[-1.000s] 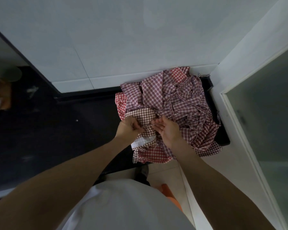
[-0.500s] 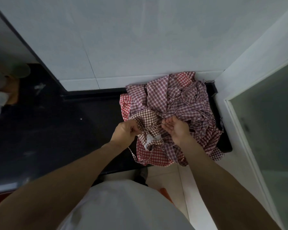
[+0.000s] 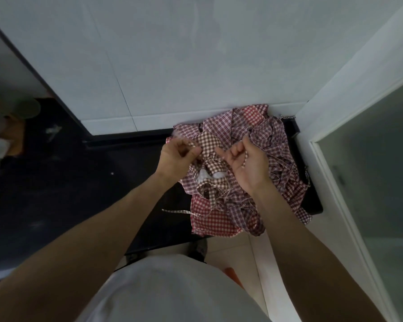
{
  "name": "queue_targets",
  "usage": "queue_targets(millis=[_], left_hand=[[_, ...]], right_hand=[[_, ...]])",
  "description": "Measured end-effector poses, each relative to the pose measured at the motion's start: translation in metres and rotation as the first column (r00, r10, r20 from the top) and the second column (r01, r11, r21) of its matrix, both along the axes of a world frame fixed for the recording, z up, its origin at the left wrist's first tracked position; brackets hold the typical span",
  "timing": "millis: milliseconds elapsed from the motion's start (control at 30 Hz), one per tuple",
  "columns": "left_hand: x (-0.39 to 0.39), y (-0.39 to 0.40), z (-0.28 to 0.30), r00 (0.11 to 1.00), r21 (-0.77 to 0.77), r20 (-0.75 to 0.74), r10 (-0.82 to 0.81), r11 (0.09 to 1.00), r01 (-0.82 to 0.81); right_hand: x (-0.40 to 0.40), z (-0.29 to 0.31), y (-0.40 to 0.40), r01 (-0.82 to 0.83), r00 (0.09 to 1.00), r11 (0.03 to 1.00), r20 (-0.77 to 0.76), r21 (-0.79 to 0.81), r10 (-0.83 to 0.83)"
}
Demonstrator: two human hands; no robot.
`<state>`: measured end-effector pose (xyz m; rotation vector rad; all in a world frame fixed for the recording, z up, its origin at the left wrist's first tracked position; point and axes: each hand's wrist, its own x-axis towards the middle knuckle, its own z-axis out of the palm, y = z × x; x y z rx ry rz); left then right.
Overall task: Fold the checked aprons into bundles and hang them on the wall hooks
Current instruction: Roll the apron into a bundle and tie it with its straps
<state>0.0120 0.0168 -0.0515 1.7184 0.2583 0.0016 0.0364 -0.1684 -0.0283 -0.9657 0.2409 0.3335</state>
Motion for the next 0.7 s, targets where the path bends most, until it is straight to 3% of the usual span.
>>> queue_targets(millis=[133, 333, 500, 567, 700], left_hand=[[0.007, 0.000, 0.009, 0.999, -0.067, 0.015, -0.041, 0.997, 0.042], [0.008, -0.017, 0.022, 0.975, -0.042, 0.088, -0.205, 0.977, 0.209], [0.008, -0.027, 0.027, 0.928, 0.091, 0.147, -0.343, 0.939, 0.333], [0.008, -0.031, 0.029, 0.919, 0.111, 0.141, -0.368, 0.928, 0.355], [0.009, -0.034, 0.030, 0.907, 0.118, 0.150, -0.394, 0.918, 0.379]], right_hand=[[-0.001, 0.008, 0.001, -0.042, 0.995, 0.993, 0.087, -0.107, 0.051], [-0.001, 0.014, -0.005, -0.044, 0.990, 0.948, 0.114, -0.315, 0.084], [-0.002, 0.016, -0.010, -0.082, 0.913, 0.737, 0.246, -0.671, 0.325], [-0.005, 0.014, -0.011, -0.058, 0.899, 0.709, 0.272, -0.703, 0.343], [-0.007, 0.009, -0.014, -0.006, 0.923, 0.745, 0.283, -0.667, 0.260]])
